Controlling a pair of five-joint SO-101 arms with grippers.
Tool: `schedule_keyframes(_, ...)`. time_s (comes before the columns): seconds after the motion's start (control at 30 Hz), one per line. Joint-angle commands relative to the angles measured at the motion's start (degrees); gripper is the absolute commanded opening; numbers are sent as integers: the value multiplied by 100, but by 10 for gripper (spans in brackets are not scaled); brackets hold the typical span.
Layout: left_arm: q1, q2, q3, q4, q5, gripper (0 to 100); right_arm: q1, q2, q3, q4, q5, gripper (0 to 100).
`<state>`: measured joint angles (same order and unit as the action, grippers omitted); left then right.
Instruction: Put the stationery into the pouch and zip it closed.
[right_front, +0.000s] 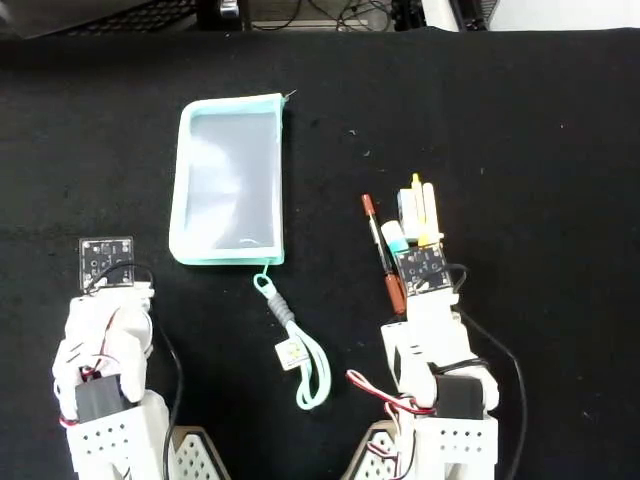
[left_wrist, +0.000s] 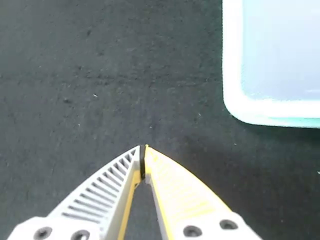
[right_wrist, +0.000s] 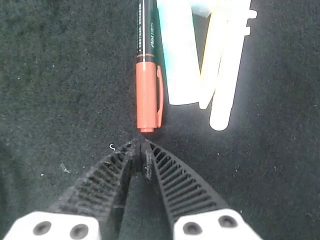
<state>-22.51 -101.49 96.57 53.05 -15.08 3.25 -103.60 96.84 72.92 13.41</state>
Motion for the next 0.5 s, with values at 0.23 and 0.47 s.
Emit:
schedule_keyframes(0.23,-84,26,92,299,-26,36,-70,-145,-13,18,26,17)
schedule_keyframes(0.47,-84,26,92,554,-26,36,-70,-145,-13,18,26,17)
